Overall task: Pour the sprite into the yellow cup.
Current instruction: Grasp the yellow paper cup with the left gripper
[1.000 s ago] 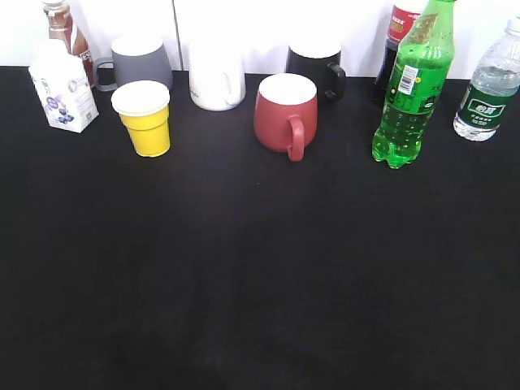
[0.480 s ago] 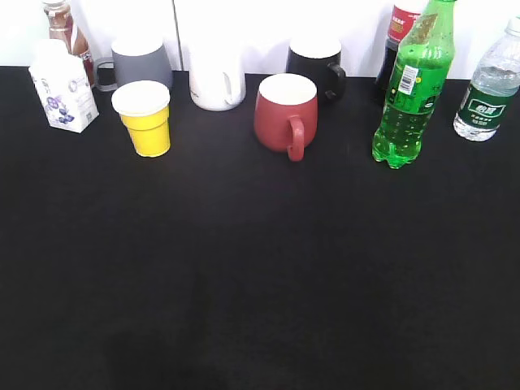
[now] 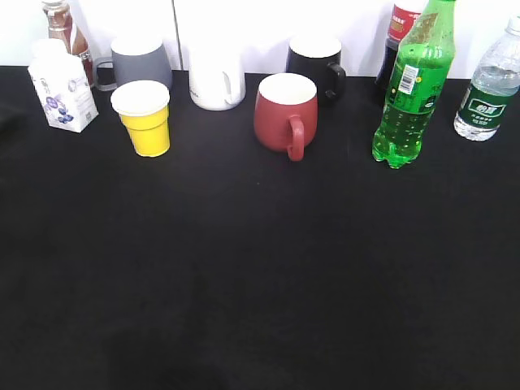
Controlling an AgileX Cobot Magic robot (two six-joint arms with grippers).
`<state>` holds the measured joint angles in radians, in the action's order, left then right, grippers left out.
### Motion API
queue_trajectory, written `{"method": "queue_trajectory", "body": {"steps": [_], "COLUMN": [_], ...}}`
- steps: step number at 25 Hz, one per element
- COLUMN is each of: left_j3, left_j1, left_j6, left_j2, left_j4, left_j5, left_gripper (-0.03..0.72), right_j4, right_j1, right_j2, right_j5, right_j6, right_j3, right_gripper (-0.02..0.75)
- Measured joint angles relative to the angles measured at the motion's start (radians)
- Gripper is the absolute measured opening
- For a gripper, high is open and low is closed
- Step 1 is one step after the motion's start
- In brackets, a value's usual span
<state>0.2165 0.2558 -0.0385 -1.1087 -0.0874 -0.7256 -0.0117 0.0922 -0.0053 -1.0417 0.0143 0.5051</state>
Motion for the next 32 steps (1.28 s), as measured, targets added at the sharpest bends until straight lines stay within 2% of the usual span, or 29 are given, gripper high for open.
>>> {"method": "queue_trajectory", "body": {"steps": [3, 6, 10, 15, 26, 28, 32], "left_j3": [0.097, 0.211, 0.343, 0.517, 0.768, 0.779, 0.779], "left_j1": [0.070, 0.075, 0.075, 0.075, 0.075, 0.075, 0.075], "left_j6": [-0.001, -0.001, -0.001, -0.001, -0.002, -0.002, -0.002], "left_j2": [-0.280, -0.500, -0.704, -0.865, -1.074, -1.102, -1.107], "left_j4": [-0.004, -0.008, -0.011, -0.001, 0.056, 0.044, 0.032], "left_j5": [-0.066, -0.078, -0.157, -0.170, -0.211, -0.239, -0.331], "left_gripper": [0.536, 0.622, 0.664, 0.671, 0.671, 0.634, 0.462], "right_j4": [0.000, 0.000, 0.000, 0.000, 0.000, 0.000, 0.000], "right_j1": [0.000, 0.000, 0.000, 0.000, 0.000, 0.000, 0.000], "right_j2": [0.000, 0.000, 0.000, 0.000, 0.000, 0.000, 0.000], "right_j5": [0.000, 0.000, 0.000, 0.000, 0.000, 0.000, 0.000], "right_j6": [0.000, 0.000, 0.000, 0.000, 0.000, 0.000, 0.000], "right_j3": [0.000, 0.000, 0.000, 0.000, 0.000, 0.000, 0.000], "right_gripper": [0.585, 0.585, 0.585, 0.585, 0.585, 0.585, 0.585]}}
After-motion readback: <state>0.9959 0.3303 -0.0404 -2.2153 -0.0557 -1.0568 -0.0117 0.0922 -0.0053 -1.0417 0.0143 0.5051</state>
